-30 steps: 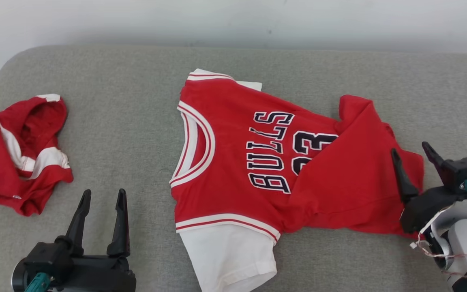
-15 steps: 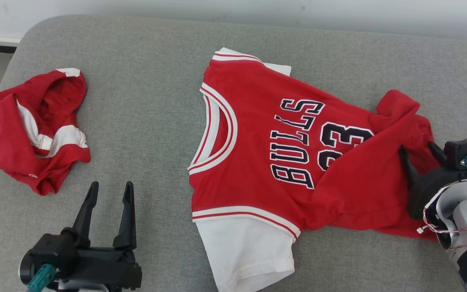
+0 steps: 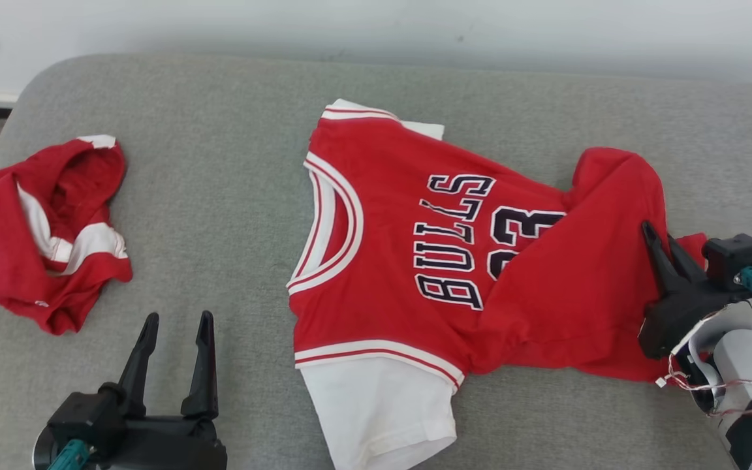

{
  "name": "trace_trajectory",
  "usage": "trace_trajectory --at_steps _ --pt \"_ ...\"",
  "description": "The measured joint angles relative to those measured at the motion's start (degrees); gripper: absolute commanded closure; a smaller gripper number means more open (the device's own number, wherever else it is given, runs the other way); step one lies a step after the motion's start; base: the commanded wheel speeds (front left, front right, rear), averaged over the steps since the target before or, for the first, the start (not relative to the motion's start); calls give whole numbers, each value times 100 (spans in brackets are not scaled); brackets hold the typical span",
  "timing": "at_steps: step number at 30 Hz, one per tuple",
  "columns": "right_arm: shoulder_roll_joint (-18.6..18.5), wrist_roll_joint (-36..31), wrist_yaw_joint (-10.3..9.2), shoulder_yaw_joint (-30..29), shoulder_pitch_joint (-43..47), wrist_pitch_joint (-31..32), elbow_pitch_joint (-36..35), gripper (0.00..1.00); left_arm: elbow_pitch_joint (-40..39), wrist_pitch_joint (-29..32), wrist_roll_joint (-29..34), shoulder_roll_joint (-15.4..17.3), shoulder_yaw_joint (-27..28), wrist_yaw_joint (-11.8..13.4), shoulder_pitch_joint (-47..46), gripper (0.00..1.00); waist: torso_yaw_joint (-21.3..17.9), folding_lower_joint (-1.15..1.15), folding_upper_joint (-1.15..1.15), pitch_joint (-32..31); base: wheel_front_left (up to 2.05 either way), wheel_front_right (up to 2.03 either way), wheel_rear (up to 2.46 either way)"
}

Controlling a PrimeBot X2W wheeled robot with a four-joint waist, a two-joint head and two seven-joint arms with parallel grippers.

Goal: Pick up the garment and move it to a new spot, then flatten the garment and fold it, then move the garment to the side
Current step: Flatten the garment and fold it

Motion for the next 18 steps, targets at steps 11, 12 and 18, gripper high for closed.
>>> trace_trajectory --at_steps 11,12,18 --pt "294 -370 0 -861 2149 -24 -2351 100 -46 0 -78 -2 11 104 292 0 -433 -1 -1 -250 0 0 0" --pt "360 -416 0 -932 2325 -23 -2440 100 -43 0 -82 -3 5 116 313 0 -465 -1 -1 -253 0 0 0" --pt "645 -523 0 -1100 2879 -24 -2618 11 -29 0 -82 -3 3 118 318 0 -576 -1 -1 -231 0 0 0"
